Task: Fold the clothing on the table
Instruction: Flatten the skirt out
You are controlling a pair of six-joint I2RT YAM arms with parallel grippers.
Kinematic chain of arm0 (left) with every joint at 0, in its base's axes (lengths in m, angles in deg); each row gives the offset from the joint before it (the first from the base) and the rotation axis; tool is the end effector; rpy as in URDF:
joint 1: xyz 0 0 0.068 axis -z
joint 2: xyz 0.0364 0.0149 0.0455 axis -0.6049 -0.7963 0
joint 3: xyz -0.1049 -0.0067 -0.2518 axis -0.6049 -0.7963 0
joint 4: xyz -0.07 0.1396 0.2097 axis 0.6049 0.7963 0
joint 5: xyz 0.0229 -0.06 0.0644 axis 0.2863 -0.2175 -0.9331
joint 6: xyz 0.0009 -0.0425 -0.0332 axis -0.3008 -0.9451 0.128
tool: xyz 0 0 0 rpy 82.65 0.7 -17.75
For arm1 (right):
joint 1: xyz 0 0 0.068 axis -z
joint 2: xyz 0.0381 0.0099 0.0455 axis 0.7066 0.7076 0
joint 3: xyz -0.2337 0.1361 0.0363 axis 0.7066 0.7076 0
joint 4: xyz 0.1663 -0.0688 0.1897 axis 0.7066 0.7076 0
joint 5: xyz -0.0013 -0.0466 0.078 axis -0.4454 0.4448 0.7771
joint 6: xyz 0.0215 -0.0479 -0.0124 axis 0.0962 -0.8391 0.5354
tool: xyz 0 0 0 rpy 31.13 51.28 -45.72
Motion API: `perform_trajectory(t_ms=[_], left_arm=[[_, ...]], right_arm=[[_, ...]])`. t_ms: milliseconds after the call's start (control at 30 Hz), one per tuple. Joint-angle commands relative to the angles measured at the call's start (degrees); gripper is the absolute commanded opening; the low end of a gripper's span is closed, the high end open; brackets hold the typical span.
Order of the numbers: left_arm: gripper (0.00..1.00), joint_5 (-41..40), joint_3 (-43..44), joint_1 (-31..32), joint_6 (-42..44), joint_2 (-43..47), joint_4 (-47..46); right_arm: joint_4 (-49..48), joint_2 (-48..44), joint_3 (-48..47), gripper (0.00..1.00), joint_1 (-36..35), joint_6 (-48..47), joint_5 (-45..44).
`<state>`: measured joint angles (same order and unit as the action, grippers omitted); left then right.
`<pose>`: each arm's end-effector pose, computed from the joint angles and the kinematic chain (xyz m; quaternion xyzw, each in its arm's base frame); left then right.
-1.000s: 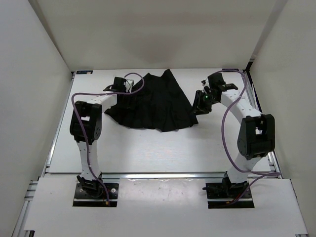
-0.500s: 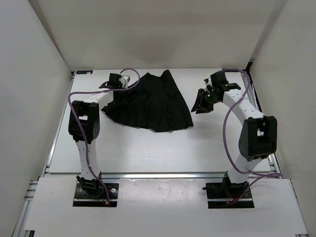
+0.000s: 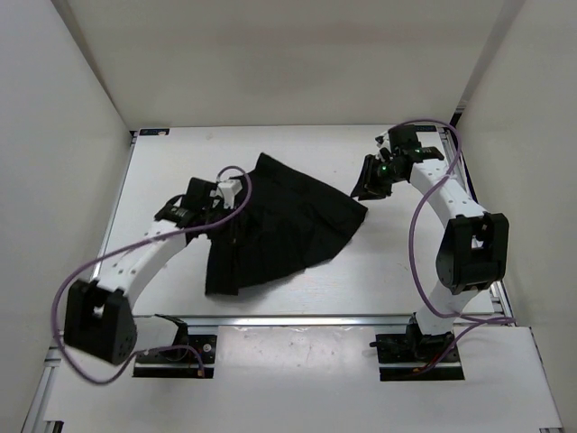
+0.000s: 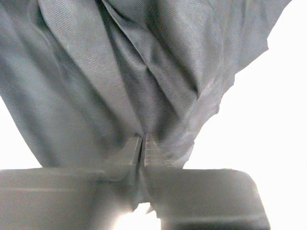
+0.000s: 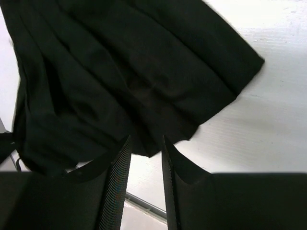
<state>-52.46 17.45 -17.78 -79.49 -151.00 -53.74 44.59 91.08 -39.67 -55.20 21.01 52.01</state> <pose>0.2532 -0.1002 0.2369 0.1174 0.9464 -0.2029 0.2224 0.3635 0.0783 0.2726 0.0342 0.9445 0.2368 0.2250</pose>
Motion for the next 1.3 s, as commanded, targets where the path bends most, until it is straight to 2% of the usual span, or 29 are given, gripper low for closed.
perform_trajectory(t_ms=[0,33,100,333,400,433,467,500,567,600,667,733,900,1067,1267], left_arm=[[0.67,0.8,-4.2,-2.5,-6.3,9.3,2.9],[0.87,0.0,-3.5,-4.5,-5.8,9.8,2.1],[0.99,-2.0,-0.9,-6.3,-4.4,6.9,1.3],[0.98,-12.7,14.6,-7.0,0.9,-10.1,1.2],[0.94,-15.0,16.4,-6.6,1.9,-14.6,0.6],[0.88,-14.8,17.0,-7.0,1.9,-16.1,0.1],[0.74,-13.9,17.2,-7.5,1.5,-17.2,-0.3],[0.71,-13.7,17.5,-7.9,0.9,-18.4,-1.1],[0.61,-12.2,17.8,-8.8,-0.6,-19.4,-2.2],[0.49,-11.9,17.4,-8.6,-1.2,-19.8,-3.5],[0.48,-11.0,16.6,-8.5,-3.4,-20.2,-5.1],[0.52,-9.5,14.9,-9.2,-6.2,-19.7,-8.1],[0.49,-7.1,10.1,-9.7,-16.2,-18.7,-12.9],[0.49,-10.8,6.0,-8.3,-21.4,-17.2,-12.8],[0.47,-8.2,3.1,-9.3,-25.5,-17.2,-17.4]], right_arm=[[0.8,1.1,-2.2,0.37,0.0,-1.4,1.6],[1.0,2.0,-3.0,0.37,-0.6,-1.7,1.7],[1.9,4.2,-6.4,0.36,-1.2,-2.1,1.7],[3.7,9.3,-14.1,0.37,-4.0,-3.3,2.4],[3.5,9.3,-14.3,0.36,-4.7,-3.1,2.7],[3.5,9.0,-14.2,0.36,-4.8,-3.1,3.3],[3.2,8.5,-13.8,0.36,-4.9,-3.1,2.7],[3.0,8.7,-13.2,0.37,-4.7,-3.7,3.0],[2.8,6.9,-11.7,0.36,-4.8,-3.4,2.8],[3.0,7.0,-10.5,0.36,-4.4,-3.7,2.6],[2.1,5.4,-9.1,0.36,-3.8,-3.4,2.9],[2.2,5.1,-8.1,0.37,-2.7,-2.9,3.3],[2.1,4.8,-7.4,0.37,-2.5,-3.0,3.3],[2.2,5.0,-7.8,0.36,-2.6,-3.1,3.2],[2.2,5.1,-7.5,0.37,-2.2,-3.4,3.3]])
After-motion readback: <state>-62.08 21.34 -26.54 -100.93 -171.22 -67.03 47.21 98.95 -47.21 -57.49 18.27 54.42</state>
